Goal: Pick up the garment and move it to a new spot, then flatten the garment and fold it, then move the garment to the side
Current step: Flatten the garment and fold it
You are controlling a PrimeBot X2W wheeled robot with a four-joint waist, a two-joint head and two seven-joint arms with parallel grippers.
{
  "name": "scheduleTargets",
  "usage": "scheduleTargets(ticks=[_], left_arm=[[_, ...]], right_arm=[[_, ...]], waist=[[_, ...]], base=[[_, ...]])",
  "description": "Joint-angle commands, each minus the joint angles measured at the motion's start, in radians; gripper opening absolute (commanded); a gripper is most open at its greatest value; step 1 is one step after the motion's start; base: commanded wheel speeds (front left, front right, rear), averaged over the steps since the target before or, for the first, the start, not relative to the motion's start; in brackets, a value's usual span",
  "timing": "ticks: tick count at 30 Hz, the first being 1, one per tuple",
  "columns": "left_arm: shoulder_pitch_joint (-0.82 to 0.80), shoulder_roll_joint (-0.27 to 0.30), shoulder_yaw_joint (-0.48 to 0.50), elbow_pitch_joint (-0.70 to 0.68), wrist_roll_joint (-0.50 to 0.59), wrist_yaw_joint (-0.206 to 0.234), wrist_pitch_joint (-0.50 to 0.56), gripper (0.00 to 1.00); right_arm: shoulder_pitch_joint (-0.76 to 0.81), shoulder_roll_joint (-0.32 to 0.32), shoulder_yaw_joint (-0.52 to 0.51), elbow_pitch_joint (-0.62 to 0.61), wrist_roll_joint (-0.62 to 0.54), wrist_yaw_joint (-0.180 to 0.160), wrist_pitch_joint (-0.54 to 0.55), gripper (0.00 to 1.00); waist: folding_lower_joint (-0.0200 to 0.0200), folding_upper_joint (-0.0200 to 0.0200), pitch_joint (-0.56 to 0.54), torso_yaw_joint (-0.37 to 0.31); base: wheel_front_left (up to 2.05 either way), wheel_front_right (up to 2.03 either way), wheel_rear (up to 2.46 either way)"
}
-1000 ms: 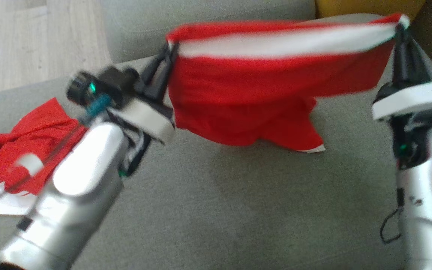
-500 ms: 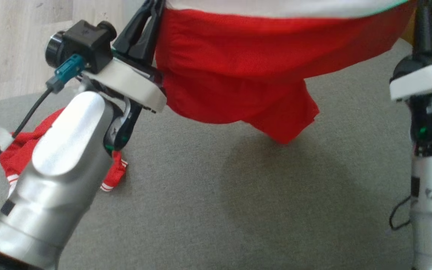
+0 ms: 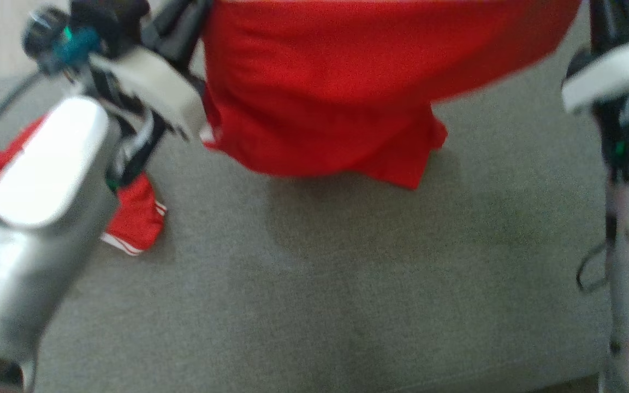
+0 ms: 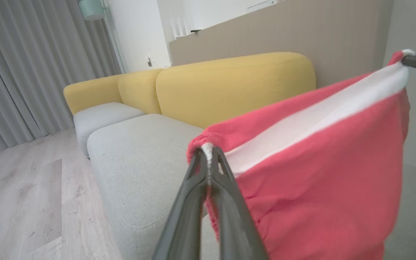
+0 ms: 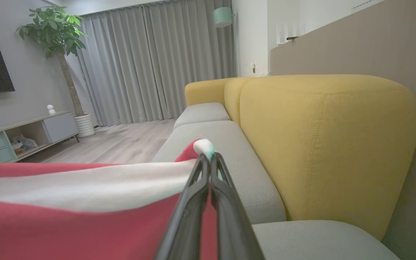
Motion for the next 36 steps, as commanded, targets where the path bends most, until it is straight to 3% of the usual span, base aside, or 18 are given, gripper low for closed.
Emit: scheduleTargets(ticks=[1,6,10,14,17,23,29,36], left_arm=[[-0.131,0.042,0.030,0.017,0.018,-0.018,0.015,0.00],[-0.345,0.002,0.048,0.169,0.013,-0.040,-0.003,0.00],[-0.503,-0.054,0.091,0.290,0.023,-0.034,-0.117,0.00],[-0.569,-0.090,0.098,0.366,0.037,-0.036,-0.218,0.00],[-0.567,-0.121,0.080,0.427,0.035,-0.045,-0.287,0.00],[-0.442,-0.160,-0.022,0.493,0.004,-0.057,-0.317,0.00],[-0.254,-0.126,-0.156,0.454,-0.069,-0.058,-0.326,0.00],[-0.058,-0.086,-0.267,0.363,-0.116,-0.058,-0.319,0.00]], right_arm=[[-0.132,0.003,0.022,0.035,0.015,-0.001,-0.010,0.00],[-0.408,-0.003,0.021,0.247,0.027,-0.001,-0.104,0.00],[-0.592,-0.012,0.014,0.390,-0.007,-0.001,-0.258,0.00],[-0.657,-0.016,0.000,0.490,-0.030,-0.001,-0.355,0.00],[-0.654,-0.018,-0.001,0.593,-0.033,-0.001,-0.395,0.00],[-0.562,-0.054,0.050,0.772,-0.026,-0.001,-0.381,0.00],[-0.438,-0.112,0.191,0.864,0.011,-0.001,-0.299,0.00],[-0.293,-0.200,0.323,0.878,0.105,-0.001,-0.184,0.00]], waist=[[-0.0001,0.0000,0.113,-0.019],[-0.0001,0.0000,0.216,-0.025],[-0.0001,0.0000,0.255,-0.027],[-0.0001,0.0000,0.267,-0.028],[-0.0001,0.0000,0.268,-0.028],[-0.0001,0.0000,0.272,-0.022],[-0.0001,0.0000,0.235,-0.011],[-0.0001,0.0000,0.155,0.006]], base=[[0.00,0.00,0.00],[0.00,0.00,0.00],[0.00,0.00,0.00],[0.00,0.00,0.00],[0.00,0.00,0.00],[0.00,0.00,0.00],[0.00,0.00,0.00],[0.00,0.00,0.00]])
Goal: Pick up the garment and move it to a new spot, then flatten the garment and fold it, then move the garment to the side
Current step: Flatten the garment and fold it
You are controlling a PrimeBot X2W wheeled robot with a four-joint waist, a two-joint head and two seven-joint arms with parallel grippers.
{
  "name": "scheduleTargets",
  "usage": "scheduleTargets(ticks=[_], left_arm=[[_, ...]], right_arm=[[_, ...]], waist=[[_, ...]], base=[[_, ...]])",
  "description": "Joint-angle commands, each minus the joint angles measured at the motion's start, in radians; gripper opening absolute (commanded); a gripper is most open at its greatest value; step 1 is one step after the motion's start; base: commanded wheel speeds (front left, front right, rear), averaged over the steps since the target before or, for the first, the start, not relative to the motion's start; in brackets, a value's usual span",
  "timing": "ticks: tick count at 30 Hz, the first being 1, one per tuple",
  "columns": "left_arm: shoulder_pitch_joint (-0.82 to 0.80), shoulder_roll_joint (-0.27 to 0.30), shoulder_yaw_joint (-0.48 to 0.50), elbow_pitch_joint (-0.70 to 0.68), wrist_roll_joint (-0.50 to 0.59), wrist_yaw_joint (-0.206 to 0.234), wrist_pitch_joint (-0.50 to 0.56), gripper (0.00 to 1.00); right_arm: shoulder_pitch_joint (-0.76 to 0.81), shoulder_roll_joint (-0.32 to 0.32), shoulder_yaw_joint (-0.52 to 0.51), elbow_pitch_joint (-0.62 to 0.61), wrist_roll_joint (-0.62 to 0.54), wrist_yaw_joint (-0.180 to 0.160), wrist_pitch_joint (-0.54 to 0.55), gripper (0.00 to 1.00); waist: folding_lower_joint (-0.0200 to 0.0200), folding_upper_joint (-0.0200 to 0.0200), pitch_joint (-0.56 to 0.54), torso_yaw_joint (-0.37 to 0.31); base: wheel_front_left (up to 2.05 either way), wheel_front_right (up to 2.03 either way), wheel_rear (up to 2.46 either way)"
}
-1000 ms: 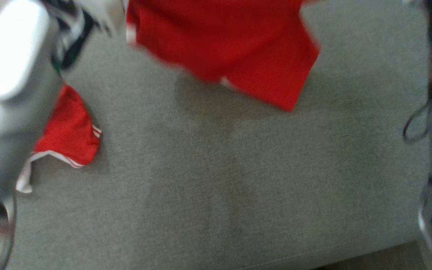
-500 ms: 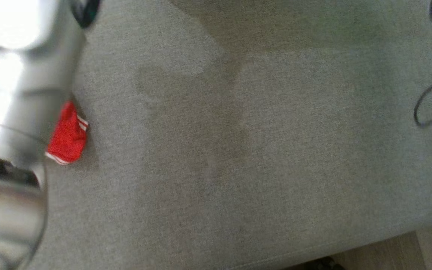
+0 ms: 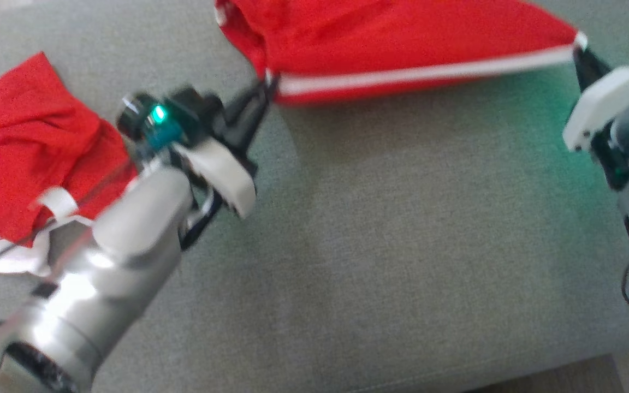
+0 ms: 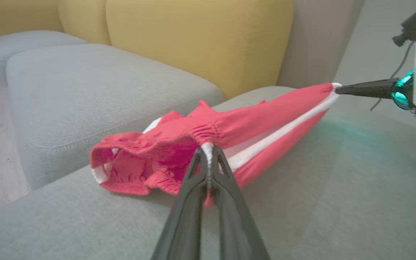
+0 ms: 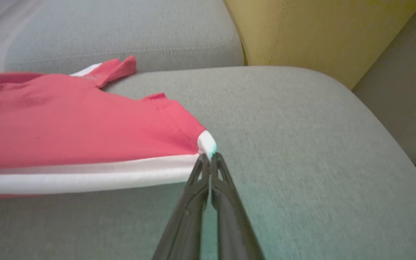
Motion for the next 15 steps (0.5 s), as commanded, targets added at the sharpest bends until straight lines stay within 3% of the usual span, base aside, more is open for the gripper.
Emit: scheduleTargets(ticks=[1,6,15], left_arm=[[-0.015,0.050,0.016,-0.029,0.006,0.002,0.001,0.00],[0.070,0.069,-0.029,-0.091,0.028,0.025,0.005,0.00],[0.230,0.090,-0.037,-0.217,-0.006,0.108,0.003,0.00]], right_arm=[[0.017,-0.037,0.017,-0.027,0.020,-0.001,0.011,0.00],[0.097,-0.085,0.088,-0.070,0.085,-0.001,0.072,0.00],[0.240,-0.166,0.145,-0.175,0.202,-0.001,0.136,0.00]], waist=[[0.0002,0.0000,-0.027,0.008],[0.0002,0.0000,-0.077,0.009],[0.0002,0.0000,-0.190,-0.015]], base=[[0.00,0.00,0.00],[0.00,0.00,0.00],[0.00,0.00,0.00]])
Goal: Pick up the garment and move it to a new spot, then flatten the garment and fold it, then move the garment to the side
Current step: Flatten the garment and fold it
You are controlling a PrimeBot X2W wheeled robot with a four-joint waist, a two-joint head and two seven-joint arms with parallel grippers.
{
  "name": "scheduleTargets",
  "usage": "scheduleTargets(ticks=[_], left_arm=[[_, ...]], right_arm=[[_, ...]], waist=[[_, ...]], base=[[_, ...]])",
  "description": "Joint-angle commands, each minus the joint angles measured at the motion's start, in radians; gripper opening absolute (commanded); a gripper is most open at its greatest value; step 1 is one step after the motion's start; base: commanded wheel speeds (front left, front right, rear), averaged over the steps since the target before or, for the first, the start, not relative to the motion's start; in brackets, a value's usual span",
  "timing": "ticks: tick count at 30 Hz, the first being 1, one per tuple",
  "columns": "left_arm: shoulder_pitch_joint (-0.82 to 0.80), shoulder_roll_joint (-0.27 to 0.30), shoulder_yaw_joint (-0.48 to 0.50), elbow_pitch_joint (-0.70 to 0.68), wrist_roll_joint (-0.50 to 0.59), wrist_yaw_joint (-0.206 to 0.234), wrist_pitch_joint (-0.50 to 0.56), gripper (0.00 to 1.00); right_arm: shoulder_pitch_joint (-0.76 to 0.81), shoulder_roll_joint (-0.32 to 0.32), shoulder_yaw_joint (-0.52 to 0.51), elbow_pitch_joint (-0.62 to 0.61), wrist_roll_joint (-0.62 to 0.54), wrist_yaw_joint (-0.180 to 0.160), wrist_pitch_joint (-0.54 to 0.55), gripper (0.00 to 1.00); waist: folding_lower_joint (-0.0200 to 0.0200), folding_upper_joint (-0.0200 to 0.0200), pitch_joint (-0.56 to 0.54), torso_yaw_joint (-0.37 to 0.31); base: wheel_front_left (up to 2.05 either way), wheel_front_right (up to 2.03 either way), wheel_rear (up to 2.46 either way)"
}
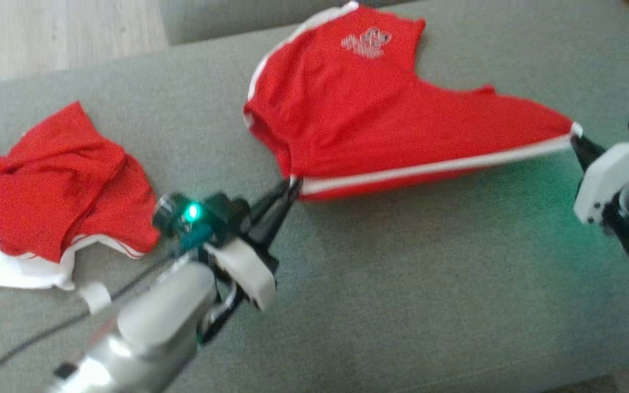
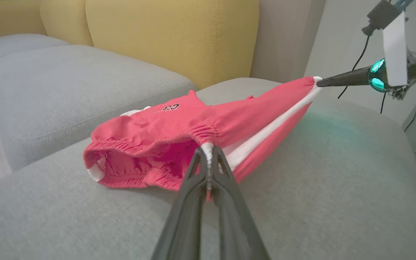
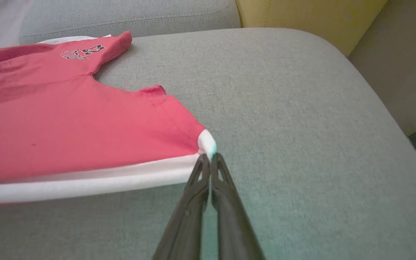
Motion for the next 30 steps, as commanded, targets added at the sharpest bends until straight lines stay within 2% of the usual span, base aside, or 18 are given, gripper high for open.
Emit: scheduleTargets(ticks=[1,5,10,15,19,23,30], left_arm=[[0.025,0.040,0.049,-0.046,-0.028,0.033,-0.008,0.00],[0.102,0.037,0.053,-0.113,-0.048,0.083,-0.014,0.00],[0.176,0.037,0.032,-0.187,-0.065,0.112,0.003,0.00],[0.211,0.047,0.026,-0.291,-0.060,0.168,0.022,0.00],[0.169,0.048,0.039,-0.317,-0.055,0.183,0.043,0.00],[0.102,0.037,0.065,-0.314,-0.050,0.193,0.057,0.00],[-0.010,0.005,0.090,-0.273,-0.036,0.193,0.073,0.00]], right_arm=[[0.045,-0.060,0.006,-0.041,0.034,-0.001,0.006,0.00],[0.117,-0.104,-0.009,-0.105,0.086,-0.001,0.017,0.00],[0.206,-0.143,-0.025,-0.190,0.114,-0.001,0.028,0.00],[0.297,-0.173,-0.147,-0.322,0.110,-0.001,0.024,0.00],[0.288,-0.153,-0.247,-0.391,0.055,-0.001,0.028,0.00],[0.229,-0.100,-0.344,-0.436,-0.020,-0.001,0.052,0.00],[0.065,-0.007,-0.429,-0.443,-0.164,-0.001,0.088,0.00]], waist=[[0.0001,0.0000,-0.051,-0.018],[0.0001,0.0000,-0.090,-0.029],[0.0001,0.0000,-0.122,-0.035],[0.0001,0.0000,-0.105,-0.023],[0.0001,0.0000,-0.059,0.002],[0.0001,0.0000,0.004,0.036],[0.0001,0.0000,0.112,0.108]], base=[[0.00,0.00,0.00],[0.00,0.00,0.00],[0.00,0.00,0.00],[0.00,0.00,0.00],[0.00,0.00,0.00],[0.00,0.00,0.00],[0.00,0.00,0.00]])
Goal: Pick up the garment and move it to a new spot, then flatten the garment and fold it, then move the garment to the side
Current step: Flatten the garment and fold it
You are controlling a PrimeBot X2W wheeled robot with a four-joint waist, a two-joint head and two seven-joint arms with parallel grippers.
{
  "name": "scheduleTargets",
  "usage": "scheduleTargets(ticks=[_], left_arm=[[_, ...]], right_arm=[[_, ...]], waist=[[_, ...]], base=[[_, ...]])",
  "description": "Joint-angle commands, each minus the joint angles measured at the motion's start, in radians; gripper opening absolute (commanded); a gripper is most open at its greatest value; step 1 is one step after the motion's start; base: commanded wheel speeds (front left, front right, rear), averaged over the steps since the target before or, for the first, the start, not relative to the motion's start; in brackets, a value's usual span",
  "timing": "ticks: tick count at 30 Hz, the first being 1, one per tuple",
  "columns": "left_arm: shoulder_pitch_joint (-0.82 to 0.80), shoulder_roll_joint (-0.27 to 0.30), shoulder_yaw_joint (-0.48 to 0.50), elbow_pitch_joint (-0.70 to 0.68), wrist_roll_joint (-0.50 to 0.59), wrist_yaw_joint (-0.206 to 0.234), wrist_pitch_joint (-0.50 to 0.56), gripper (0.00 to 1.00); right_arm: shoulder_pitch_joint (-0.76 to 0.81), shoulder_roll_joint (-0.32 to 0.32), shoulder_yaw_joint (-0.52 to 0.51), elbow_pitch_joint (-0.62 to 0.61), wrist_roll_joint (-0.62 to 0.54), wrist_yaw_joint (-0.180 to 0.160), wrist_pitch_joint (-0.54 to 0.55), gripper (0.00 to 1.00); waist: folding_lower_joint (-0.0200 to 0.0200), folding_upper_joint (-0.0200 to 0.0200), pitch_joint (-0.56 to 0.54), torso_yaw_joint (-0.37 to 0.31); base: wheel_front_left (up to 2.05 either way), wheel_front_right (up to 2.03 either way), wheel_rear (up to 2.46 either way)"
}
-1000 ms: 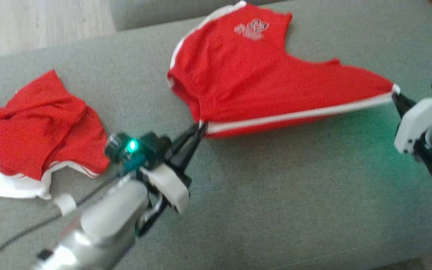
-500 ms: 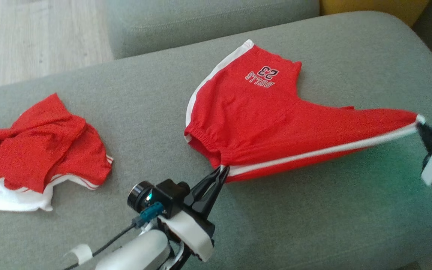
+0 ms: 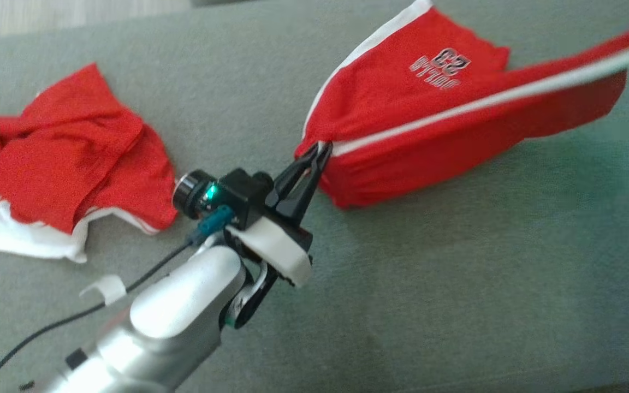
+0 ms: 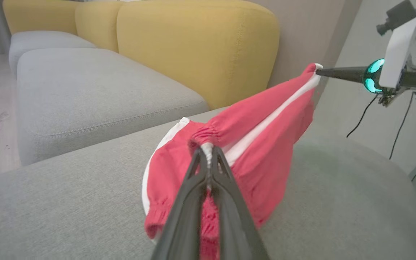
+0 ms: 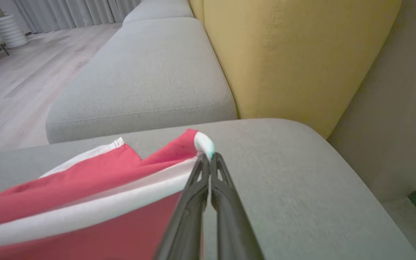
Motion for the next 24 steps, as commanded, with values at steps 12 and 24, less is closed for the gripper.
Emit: scheduleTargets(ticks=[12,24], left_arm=[[-0.151,-0.073,0.040,0.076,0.023,-0.005,0.000,0.00],[-0.203,-0.148,0.023,0.147,0.030,-0.027,-0.026,0.40]], right_arm=[[-0.290,0.050,-0.013,0.157,-0.154,-0.001,-0.034,0.00],[-0.439,0.022,-0.011,0.347,-0.215,-0.001,-0.117,0.84]], waist=[[-0.0003,0.0000,0.178,0.174],[-0.0003,0.0000,0.245,0.245]], base=[[0.00,0.00,0.00],[0.00,0.00,0.00]])
